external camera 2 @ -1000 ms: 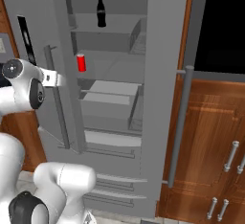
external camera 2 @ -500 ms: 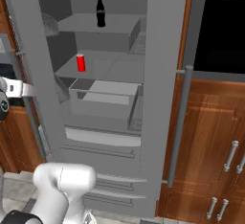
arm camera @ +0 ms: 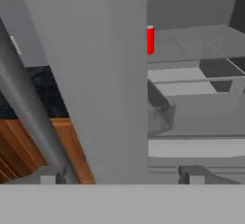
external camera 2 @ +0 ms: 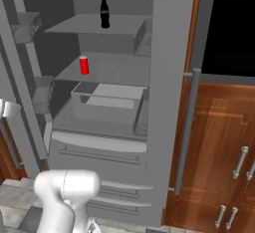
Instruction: Open the fridge, grab two sodas, and place both sodas inside the bowl with ice on the dining counter.
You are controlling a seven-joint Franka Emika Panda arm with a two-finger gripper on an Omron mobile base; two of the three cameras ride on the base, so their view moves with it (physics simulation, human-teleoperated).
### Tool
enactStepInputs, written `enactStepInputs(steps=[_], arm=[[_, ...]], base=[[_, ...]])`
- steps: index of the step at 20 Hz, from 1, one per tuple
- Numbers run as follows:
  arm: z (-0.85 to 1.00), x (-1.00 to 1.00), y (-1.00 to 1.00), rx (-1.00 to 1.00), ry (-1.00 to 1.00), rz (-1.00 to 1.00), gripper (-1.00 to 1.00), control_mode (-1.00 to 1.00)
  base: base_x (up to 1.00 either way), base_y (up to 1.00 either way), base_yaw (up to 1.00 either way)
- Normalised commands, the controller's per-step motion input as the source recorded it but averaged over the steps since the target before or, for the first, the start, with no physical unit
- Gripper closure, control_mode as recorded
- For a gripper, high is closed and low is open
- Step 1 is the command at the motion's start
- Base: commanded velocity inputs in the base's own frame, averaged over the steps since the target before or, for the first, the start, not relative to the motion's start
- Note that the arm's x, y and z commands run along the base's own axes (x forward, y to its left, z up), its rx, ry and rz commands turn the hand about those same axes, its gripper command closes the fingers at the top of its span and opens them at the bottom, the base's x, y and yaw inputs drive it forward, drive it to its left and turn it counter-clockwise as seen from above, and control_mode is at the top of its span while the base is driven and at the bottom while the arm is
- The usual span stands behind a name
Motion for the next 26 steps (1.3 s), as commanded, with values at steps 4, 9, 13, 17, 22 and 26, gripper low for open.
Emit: enactStepInputs(steps=[4, 9, 13, 17, 22, 26], arm=[[0.0, -0.36, -1.0, 0.3, -0.02, -0.04, -1.0, -1.0], [0.01, 0.48, -0.68, 0.39, 0.09, 0.01, -1.0, -1.0], [0.03, 0.84, -0.02, 0.44, 0.13, 0.09, -1.0, -1.0], [0.0, 0.81, 0.0, 0.4, 0.12, 0.09, -1.0, -1.0], [0.0, 0.69, 0.17, 0.25, 0.19, 0.12, -1.0, -1.0], [0.0, 0.47, 0.59, 0.15, 0.19, 0.19, -1.0, -1.0]], base=[[0.0, 0.0, 0.0], [0.0, 0.0, 0.0], [0.0, 0.0, 0.0], [0.0, 0.0, 0.0], [0.0, 0.0, 0.0], [0.0, 0.0, 0.0]])
